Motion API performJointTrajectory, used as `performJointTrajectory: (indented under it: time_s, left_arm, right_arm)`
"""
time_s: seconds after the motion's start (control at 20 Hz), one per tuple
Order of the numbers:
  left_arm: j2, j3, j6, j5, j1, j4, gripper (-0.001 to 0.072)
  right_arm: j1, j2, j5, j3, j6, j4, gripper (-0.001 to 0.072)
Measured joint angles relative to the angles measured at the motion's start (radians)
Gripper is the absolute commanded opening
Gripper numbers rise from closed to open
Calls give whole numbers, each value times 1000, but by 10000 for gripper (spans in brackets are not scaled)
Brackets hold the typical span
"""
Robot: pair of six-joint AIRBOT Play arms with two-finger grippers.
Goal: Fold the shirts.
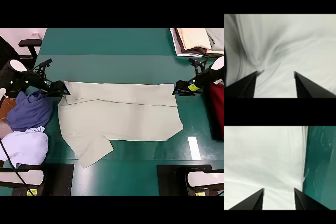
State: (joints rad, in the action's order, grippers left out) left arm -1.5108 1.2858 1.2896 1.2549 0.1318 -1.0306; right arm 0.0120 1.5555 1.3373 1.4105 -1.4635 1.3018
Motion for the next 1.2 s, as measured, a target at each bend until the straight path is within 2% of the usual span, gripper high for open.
performJointTrajectory:
  time_s: [0.15,0.3,0.6,0.9,1.1,1.15,1.2]
  left_arm:
    - [125,-100,32,31,0,-68,540]
    - [315,-296,75,46,0,-123,541]
    - [631,-697,171,53,0,-98,541]
    - [710,-907,193,-16,-1,6,541]
    - [721,-956,199,-93,-71,68,539]
    - [723,-962,203,-113,-96,75,515]
    - [723,-967,204,-134,-121,83,253]
  right_arm:
    - [-14,-105,2,-89,-1,-3,433]
    - [-21,-240,10,-193,-2,-31,432]
    - [-25,-455,-22,-320,-2,-98,431]
    - [-25,-529,-44,-341,-2,-122,431]
    - [-25,-540,-46,-344,-2,-129,430]
    - [-25,-541,-46,-344,-2,-129,430]
    - [-25,-542,-44,-344,-2,-131,430]
